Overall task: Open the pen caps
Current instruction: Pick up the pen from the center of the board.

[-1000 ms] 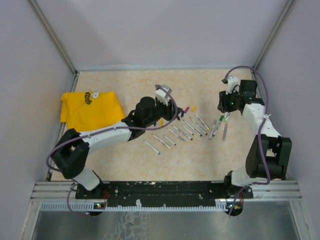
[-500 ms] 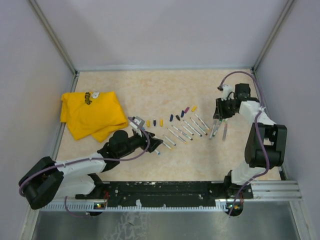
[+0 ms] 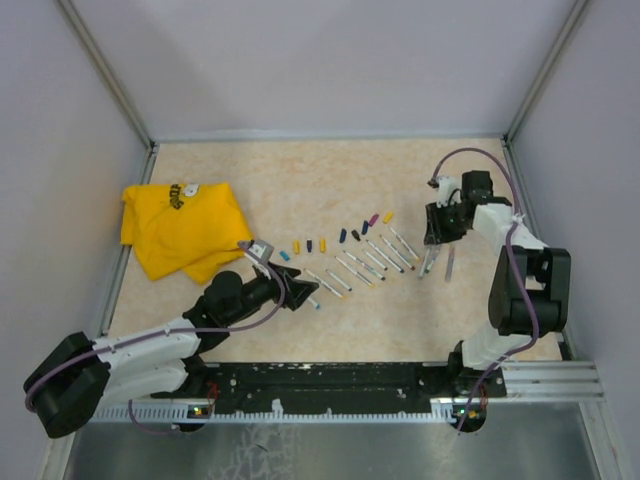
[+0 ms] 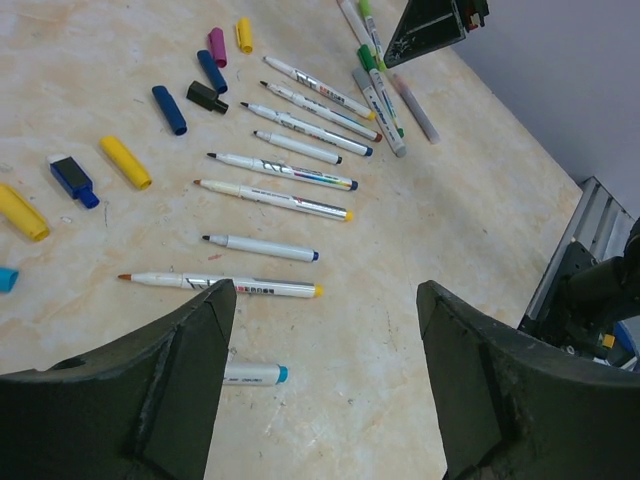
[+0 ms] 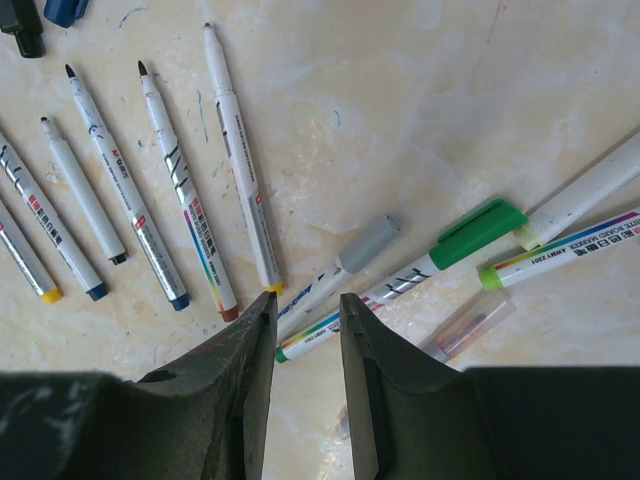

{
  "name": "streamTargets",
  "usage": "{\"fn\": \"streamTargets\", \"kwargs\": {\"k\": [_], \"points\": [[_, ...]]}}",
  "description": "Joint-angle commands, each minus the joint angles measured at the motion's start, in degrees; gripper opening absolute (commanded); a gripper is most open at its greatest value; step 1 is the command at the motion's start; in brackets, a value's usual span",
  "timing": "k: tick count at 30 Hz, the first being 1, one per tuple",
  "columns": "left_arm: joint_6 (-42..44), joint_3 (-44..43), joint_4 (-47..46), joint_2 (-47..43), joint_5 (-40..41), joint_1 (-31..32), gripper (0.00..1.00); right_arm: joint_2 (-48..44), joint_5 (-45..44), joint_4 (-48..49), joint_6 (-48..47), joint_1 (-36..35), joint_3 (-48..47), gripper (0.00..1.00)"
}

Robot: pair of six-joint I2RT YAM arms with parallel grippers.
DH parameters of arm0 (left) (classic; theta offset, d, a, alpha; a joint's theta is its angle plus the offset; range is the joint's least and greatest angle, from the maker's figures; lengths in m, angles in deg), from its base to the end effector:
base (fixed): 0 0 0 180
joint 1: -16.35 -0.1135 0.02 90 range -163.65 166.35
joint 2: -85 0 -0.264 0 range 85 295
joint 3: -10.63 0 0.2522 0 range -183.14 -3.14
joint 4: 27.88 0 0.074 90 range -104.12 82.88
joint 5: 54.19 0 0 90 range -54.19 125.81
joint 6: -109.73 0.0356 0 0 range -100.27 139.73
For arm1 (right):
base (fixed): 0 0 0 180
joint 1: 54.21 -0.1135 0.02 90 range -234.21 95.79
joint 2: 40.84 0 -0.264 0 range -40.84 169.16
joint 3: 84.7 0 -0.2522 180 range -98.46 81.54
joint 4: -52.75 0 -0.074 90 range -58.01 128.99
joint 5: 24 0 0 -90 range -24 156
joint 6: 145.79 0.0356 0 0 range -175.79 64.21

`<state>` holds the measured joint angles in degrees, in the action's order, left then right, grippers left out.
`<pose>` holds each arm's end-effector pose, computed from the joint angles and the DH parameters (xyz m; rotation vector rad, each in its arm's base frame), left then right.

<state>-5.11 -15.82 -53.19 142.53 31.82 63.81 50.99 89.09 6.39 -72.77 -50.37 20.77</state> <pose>0.1356 -0.1514 0.1950 0.4024 1.7275 -0.9953 0.3168 -0.0073 0.2067 -0.4195 2.5599 0.4110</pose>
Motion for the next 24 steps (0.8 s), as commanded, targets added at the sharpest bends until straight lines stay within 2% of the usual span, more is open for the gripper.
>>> {"fn": "streamTargets", "kwargs": {"k": [1,7,24], "points": [[-1.9,1.6,-2.6,-1.9,1.2,-0.3,0.80,-0.9,-1.9,0.3,-1.2,-1.4,-0.3,0.32],[-3.1,2.8,-3.8,-2.9,1.6,-0.3,0.94,-1.0,-2.9,0.1,-1.6,-1.9,-0.4,0.33],[-4.1,1.9,-4.8,-0.8,1.3,-0.3,0.96,-0.4,-4.9,-0.3,-2.4,-4.2,-0.2,0.33]]}}
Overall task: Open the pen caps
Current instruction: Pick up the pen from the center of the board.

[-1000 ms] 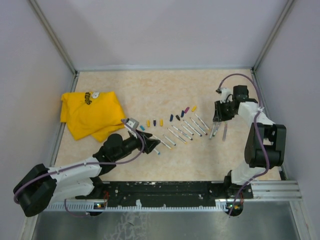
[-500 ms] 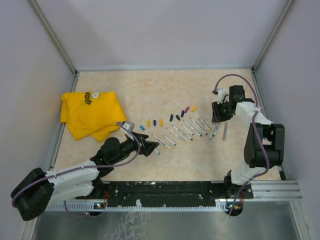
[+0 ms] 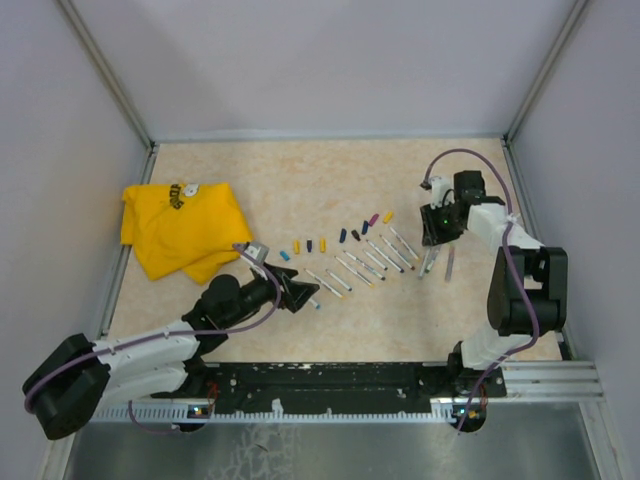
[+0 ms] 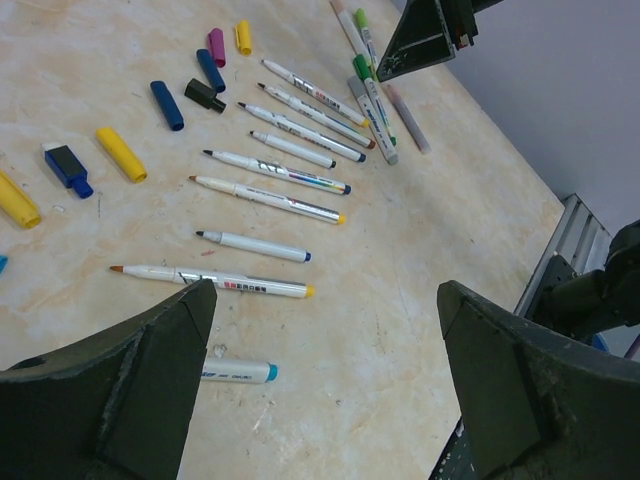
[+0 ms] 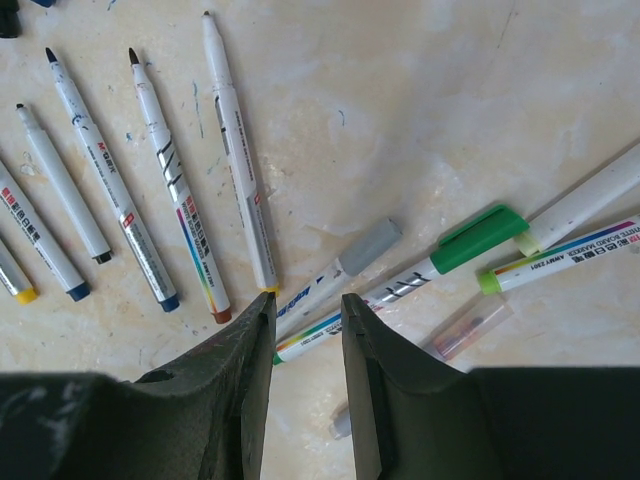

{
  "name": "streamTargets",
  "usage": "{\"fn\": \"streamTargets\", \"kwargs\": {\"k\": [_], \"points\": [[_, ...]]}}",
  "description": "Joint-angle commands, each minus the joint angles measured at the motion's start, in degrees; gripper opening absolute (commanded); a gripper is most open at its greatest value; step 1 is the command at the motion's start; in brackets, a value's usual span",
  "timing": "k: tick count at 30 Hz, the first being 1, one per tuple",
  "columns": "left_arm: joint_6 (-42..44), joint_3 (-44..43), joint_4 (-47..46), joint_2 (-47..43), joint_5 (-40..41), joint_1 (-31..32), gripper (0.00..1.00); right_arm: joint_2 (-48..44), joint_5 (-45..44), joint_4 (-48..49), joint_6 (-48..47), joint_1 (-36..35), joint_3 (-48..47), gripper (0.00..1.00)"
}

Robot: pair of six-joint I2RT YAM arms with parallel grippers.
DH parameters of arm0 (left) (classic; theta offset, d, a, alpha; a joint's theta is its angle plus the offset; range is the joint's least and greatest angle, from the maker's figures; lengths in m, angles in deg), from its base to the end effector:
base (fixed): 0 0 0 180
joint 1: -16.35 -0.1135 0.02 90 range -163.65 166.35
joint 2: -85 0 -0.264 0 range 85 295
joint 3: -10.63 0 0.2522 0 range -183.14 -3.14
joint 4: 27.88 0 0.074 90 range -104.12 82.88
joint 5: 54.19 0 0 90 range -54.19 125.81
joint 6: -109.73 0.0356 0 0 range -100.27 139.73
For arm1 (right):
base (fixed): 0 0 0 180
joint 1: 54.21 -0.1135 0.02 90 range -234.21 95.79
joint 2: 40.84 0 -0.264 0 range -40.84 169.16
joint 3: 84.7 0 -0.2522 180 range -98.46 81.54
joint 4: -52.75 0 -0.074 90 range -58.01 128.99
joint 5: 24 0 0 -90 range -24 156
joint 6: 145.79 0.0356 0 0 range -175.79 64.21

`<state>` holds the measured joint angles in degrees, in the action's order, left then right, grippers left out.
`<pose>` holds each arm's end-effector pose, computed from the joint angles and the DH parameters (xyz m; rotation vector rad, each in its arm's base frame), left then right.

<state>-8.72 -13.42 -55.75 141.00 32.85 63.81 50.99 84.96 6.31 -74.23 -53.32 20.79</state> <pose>0.1309 -0.1454 0.1911 0.3305 1.7188 -1.0378 0.3169 0.0066 0.2057 -0.5002 2.5724 0.3286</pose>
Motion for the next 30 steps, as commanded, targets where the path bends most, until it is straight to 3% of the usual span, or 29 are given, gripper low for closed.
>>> {"fn": "streamTargets", "kwargs": {"k": [1,30], "points": [[-0.5,-0.6,-2.3,1.0,0.2,-0.3,0.96,-0.3,-0.9,-0.2,-0.9,-1.4,-0.3,0.33],[-0.7,-1.8,-1.6,2.1,0.2,-0.3,0.96,0.4,-2.6,-0.3,-1.1,-2.5,-0.3,0.34]]}}
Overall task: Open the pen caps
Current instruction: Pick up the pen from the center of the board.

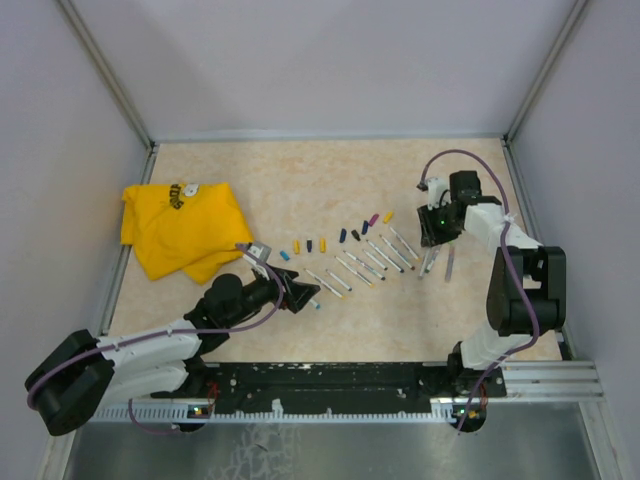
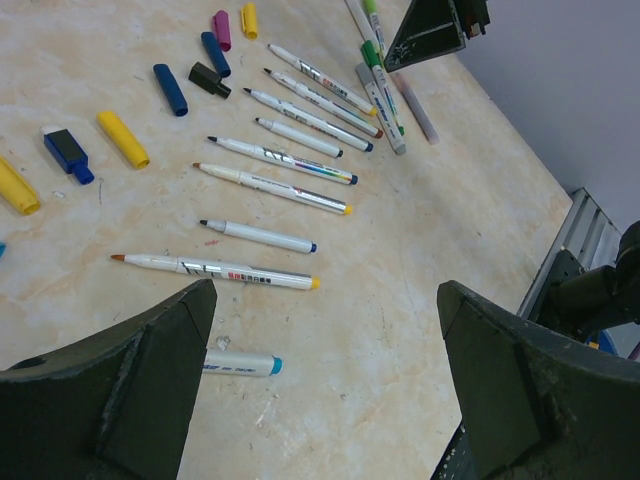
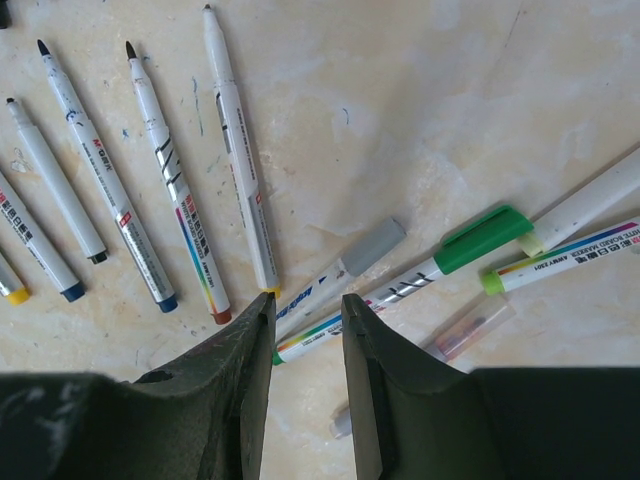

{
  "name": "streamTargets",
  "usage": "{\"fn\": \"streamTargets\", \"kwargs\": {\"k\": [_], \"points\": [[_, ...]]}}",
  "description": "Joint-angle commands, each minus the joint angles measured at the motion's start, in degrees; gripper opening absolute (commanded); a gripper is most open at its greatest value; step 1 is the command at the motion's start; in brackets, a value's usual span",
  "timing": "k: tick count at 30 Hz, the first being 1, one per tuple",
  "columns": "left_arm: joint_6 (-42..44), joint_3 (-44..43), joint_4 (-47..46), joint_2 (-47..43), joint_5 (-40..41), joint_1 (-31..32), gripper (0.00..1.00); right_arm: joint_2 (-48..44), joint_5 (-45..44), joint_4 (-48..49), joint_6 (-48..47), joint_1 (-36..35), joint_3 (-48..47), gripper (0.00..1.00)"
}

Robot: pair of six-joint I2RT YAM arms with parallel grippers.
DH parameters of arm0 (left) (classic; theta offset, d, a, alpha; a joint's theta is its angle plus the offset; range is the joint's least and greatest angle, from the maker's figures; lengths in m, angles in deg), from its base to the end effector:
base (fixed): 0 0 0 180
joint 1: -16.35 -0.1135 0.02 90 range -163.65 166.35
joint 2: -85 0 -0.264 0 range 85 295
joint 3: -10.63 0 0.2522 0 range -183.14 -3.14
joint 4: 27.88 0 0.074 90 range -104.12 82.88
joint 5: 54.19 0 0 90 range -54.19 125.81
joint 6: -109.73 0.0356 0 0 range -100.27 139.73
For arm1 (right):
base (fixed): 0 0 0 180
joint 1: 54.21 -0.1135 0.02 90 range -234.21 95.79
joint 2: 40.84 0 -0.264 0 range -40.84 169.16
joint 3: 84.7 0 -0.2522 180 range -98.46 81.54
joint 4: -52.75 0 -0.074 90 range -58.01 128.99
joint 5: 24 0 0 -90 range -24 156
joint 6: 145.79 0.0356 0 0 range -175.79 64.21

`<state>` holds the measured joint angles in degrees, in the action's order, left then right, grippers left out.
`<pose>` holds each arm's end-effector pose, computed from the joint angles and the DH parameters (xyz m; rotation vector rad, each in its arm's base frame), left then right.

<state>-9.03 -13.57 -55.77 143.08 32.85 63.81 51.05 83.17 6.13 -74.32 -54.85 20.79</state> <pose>0.1330 -0.1477 0.1856 0.3310 1.7547 -1.0285 0.3166 0.0140 0.2049 -0.5290 2.5816 0.2982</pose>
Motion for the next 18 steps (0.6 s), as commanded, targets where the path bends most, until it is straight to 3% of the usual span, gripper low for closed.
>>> {"fn": "streamTargets", "kwargs": {"k": [1,18], "points": [[-0.3,-1.5,-1.5,-0.1,0.3,-0.3,0.96,0.5,-0.9,-0.1,-0.9,-1.1,-0.3,0.34],[-0.5,-0.8,-1.2,-0.8,1.0,-0.3,0.96,5.4,-4.3,-0.4,-0.8,-2.0,-0.4,0.30]]}}
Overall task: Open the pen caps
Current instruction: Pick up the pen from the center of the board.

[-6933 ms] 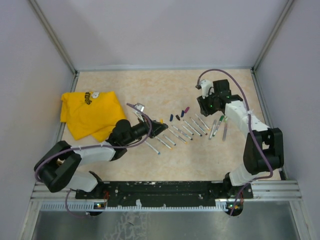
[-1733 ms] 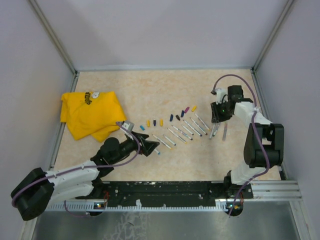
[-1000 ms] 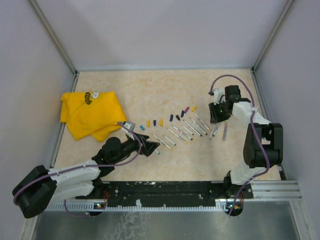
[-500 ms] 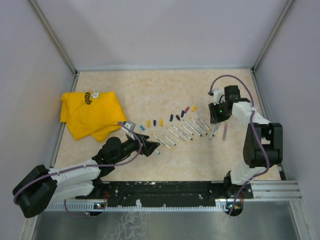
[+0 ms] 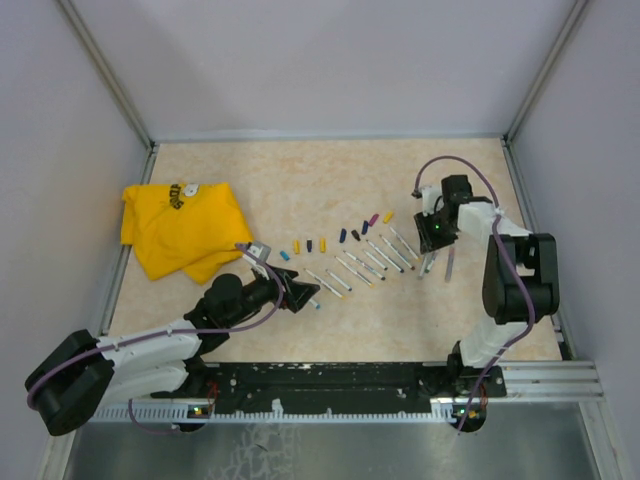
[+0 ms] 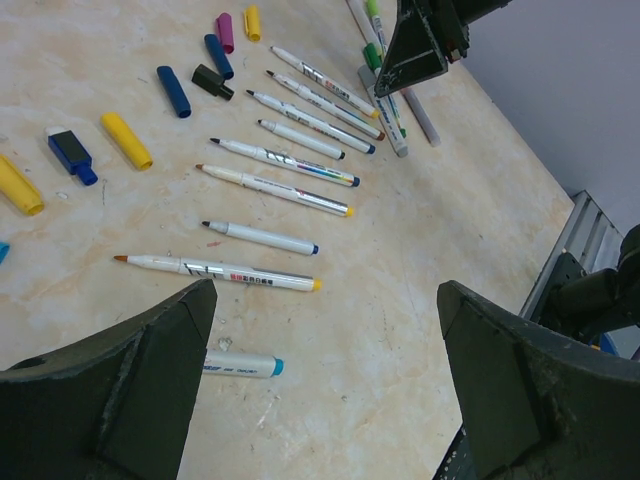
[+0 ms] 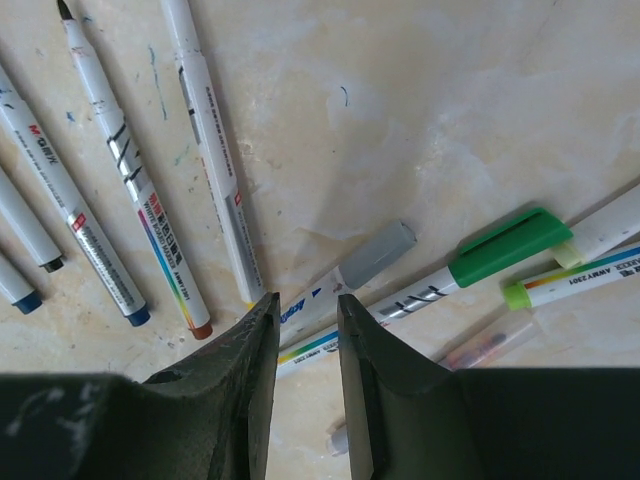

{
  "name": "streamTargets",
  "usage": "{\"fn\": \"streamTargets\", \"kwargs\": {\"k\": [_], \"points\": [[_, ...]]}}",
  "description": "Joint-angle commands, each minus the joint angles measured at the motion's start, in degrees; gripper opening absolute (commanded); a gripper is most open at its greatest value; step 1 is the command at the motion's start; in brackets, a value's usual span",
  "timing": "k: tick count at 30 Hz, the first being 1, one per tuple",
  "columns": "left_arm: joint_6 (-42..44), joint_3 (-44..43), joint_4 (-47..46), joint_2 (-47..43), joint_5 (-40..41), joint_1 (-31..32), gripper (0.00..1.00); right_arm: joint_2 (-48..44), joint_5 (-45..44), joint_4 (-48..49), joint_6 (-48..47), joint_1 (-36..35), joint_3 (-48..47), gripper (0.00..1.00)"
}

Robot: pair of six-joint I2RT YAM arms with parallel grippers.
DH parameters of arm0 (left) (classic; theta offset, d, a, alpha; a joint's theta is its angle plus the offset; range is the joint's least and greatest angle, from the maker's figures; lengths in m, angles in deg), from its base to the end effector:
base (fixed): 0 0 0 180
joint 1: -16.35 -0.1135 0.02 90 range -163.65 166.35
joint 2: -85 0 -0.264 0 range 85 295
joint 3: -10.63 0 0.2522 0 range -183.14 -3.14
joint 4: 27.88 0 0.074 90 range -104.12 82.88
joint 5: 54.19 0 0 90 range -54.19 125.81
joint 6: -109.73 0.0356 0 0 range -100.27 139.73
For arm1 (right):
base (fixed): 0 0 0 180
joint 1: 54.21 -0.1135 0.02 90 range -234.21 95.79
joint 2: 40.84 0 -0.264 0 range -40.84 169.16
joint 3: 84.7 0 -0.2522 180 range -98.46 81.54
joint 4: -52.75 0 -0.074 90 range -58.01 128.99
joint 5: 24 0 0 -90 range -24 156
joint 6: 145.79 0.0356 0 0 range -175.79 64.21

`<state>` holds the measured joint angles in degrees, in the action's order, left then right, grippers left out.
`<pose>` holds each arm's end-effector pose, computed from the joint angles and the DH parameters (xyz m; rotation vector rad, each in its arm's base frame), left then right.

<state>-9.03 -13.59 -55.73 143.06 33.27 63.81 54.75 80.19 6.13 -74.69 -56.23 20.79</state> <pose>0.1332 -0.1475 0.1857 0.3250 1.7545 -1.0227 0.3217 0.0201 0.1851 -0.5575 2.6534 0.2553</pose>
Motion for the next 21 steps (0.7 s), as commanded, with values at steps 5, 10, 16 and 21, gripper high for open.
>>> {"fn": "streamTargets", "kwargs": {"k": [5,10,16,21], "points": [[-0.5,-0.6,-1.1,-1.1,0.6,-0.3,0.96,2.4,-2.0,-0.2,-0.4,-0.5,-0.5,0.29],[-0.4,-0.5,-0.9,-1.4,0.8,-0.3,0.96,2.9,-2.6,-0.3,-0.7,-0.6,-0.5,0.28],[-0.5,-0.5,-0.9,-1.3,0.9,-0.3,0.96,3.8,-3.7,-0.6,-1.0,-0.6,-0.6,0.27],[-0.4,-0.5,-0.9,-1.4,0.9,-0.3,0.96,3.8,-4.8,-0.9,-1.3,-0.6,-0.7,0.25]]}}
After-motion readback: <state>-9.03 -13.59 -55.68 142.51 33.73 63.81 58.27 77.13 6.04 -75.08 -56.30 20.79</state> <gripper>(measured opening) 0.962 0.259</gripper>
